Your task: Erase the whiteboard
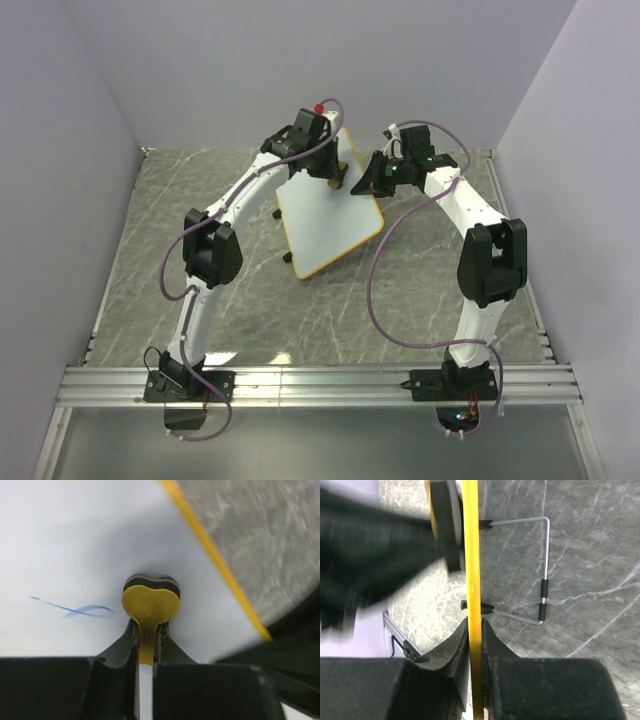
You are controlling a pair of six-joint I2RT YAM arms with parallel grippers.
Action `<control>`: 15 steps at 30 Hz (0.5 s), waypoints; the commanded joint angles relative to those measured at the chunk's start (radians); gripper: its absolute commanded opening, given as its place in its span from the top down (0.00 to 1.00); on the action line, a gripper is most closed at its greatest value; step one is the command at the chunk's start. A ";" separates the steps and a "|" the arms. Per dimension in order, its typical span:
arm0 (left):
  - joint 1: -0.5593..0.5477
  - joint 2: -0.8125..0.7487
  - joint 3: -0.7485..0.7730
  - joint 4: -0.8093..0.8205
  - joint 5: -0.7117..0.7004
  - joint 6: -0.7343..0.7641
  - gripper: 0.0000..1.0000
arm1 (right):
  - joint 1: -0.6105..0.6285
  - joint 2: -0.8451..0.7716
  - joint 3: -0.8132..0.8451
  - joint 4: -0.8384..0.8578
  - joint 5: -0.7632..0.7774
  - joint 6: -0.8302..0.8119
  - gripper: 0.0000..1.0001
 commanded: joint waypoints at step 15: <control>0.143 0.119 -0.092 0.000 -0.026 -0.022 1.00 | 0.112 0.056 -0.042 -0.150 0.001 -0.068 1.00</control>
